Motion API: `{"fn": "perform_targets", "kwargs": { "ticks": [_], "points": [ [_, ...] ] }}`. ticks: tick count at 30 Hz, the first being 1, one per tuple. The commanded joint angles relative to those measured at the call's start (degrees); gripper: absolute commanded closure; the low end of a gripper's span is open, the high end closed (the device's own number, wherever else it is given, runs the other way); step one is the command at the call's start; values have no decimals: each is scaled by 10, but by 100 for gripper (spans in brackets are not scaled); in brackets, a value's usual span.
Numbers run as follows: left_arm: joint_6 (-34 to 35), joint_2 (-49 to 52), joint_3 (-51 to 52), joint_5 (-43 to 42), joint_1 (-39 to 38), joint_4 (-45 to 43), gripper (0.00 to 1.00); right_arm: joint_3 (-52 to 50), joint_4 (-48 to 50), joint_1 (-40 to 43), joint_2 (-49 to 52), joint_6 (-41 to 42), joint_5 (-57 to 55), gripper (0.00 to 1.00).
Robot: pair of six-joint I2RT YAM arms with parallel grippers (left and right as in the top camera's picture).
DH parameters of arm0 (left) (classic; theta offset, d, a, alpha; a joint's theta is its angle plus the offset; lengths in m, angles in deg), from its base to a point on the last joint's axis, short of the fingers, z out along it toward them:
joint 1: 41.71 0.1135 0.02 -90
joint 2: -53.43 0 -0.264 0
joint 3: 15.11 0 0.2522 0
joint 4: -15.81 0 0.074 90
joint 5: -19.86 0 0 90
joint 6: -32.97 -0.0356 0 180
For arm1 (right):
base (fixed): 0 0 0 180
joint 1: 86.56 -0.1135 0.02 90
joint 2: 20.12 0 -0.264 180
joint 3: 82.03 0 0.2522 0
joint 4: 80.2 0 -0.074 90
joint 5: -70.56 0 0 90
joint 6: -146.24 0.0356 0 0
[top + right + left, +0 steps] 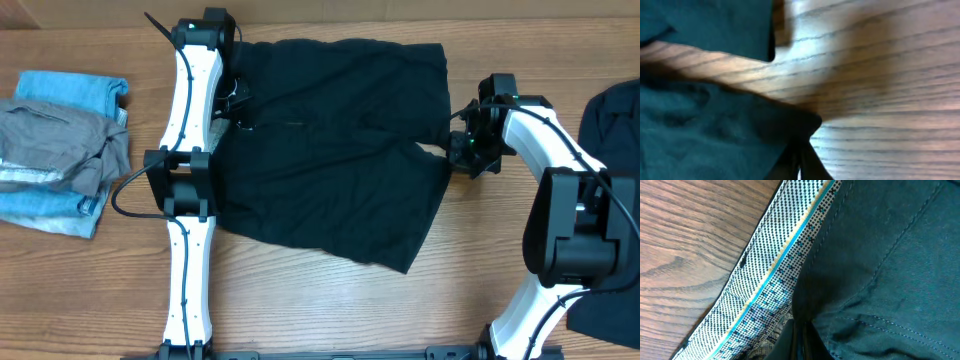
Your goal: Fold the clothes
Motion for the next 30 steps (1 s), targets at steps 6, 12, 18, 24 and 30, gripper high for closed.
{"fn": "perform_targets", "kwargs": {
  "ticks": [6, 12, 18, 24, 30],
  "points": [
    [-14, 9, -13, 12, -3, -10, 96, -1, 52, -2, -9, -74, -1, 96],
    [-13, 9, -13, -37, -3, -36, 96, 0, 107, 1, -9, -108, -17, 96],
    [-14, 9, -13, -33, -3, -29, 96, 0, 140, 24, -9, -135, -36, 96],
    [-13, 9, -13, -30, 11, 1, 96, 0, 151, 26, -9, -152, -25, 96],
    [-14, 6, -40, -23, 12, -3, 33, 50, 121, 26, -12, -143, 22, 6]
  ]
}}
